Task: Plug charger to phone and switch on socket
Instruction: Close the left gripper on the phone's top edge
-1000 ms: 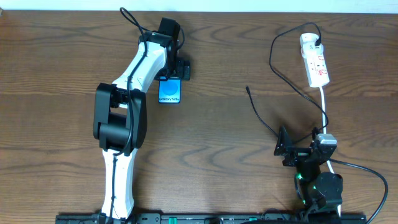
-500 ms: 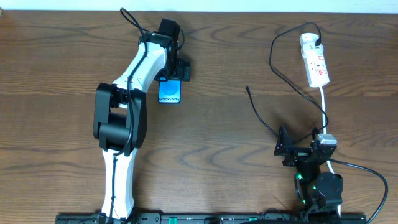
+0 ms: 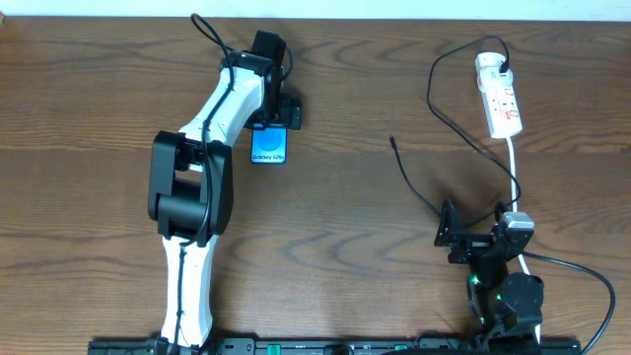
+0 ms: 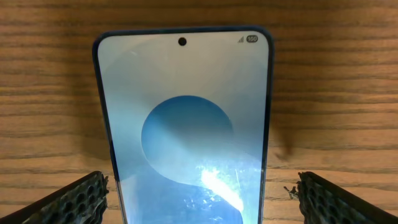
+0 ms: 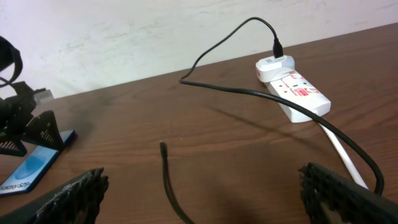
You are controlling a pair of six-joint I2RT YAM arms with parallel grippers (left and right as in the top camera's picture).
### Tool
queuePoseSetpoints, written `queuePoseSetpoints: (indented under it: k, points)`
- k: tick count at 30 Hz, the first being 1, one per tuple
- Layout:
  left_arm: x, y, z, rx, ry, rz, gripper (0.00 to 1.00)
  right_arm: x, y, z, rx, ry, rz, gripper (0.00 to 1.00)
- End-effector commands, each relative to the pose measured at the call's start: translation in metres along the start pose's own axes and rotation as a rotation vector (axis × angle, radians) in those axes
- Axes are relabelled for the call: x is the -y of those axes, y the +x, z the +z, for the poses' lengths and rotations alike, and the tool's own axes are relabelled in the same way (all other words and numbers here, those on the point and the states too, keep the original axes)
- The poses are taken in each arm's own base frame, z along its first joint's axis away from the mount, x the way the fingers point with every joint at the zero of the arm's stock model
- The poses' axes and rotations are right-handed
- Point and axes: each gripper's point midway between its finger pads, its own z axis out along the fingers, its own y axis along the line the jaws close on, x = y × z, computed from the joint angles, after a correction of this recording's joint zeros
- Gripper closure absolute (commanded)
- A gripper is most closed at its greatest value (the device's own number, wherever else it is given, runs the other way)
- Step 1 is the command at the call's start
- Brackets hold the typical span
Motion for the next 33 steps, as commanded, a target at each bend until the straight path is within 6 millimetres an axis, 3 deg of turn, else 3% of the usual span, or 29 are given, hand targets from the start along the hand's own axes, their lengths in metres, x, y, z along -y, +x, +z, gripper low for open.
queuePoseSetpoints:
  k: [1, 33]
  points:
    - [-0.003, 0.013, 0.016, -0.051, -0.016, 0.007, 0.02, 0.001, 0.000, 0.000, 0.002, 0.005, -0.013, 0.01]
    - [-0.004, 0.018, 0.028, -0.075, -0.020, 0.007, 0.02, 0.001, 0.000, 0.000, 0.002, 0.005, -0.013, 0.01]
